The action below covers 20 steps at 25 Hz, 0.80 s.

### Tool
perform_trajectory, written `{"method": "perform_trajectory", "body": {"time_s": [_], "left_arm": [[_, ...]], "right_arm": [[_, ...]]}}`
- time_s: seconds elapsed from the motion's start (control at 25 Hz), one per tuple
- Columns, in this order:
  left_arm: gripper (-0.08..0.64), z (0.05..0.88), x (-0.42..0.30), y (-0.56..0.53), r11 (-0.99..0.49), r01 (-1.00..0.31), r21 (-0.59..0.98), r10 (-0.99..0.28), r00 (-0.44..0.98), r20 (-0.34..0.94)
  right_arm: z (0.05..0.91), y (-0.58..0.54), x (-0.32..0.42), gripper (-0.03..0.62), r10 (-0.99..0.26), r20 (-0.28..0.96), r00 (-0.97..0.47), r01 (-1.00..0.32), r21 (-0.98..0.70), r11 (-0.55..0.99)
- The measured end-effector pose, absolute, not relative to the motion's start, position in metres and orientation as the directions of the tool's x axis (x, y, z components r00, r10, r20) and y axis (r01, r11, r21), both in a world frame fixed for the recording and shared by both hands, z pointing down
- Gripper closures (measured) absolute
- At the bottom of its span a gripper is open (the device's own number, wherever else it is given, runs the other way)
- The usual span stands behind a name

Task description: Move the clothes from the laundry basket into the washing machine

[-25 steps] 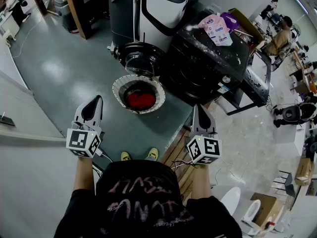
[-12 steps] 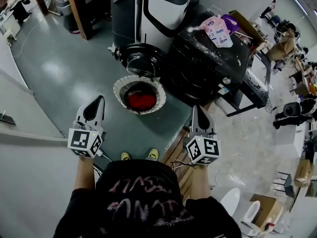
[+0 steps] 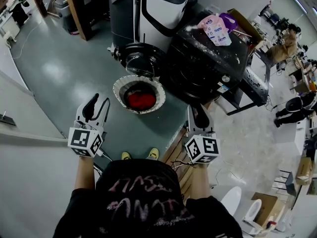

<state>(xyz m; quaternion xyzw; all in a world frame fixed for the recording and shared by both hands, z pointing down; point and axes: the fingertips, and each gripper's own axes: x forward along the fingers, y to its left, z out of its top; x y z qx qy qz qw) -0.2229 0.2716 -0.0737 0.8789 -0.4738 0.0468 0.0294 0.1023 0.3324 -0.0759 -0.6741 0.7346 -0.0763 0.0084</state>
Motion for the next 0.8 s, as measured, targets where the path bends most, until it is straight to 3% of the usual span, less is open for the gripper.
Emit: {"method": "perform_trajectory", "body": {"time_s": [0.28, 0.8], "left_arm": [[0.370, -0.072, -0.215, 0.274, -0.561, -0.828, 0.013, -0.821, 0.558, 0.118], [0.370, -0.066, -0.175, 0.277, -0.557, -0.831, -0.003, -0.820, 0.549, 0.159]], "right_arm": [[-0.071, 0.335, 0.101, 0.343, -0.987, 0.100, -0.124, -0.986, -0.125, 0.112], [-0.053, 0.329, 0.143, 0.342, -0.985, 0.107, -0.137, -0.977, -0.178, 0.117]]}}
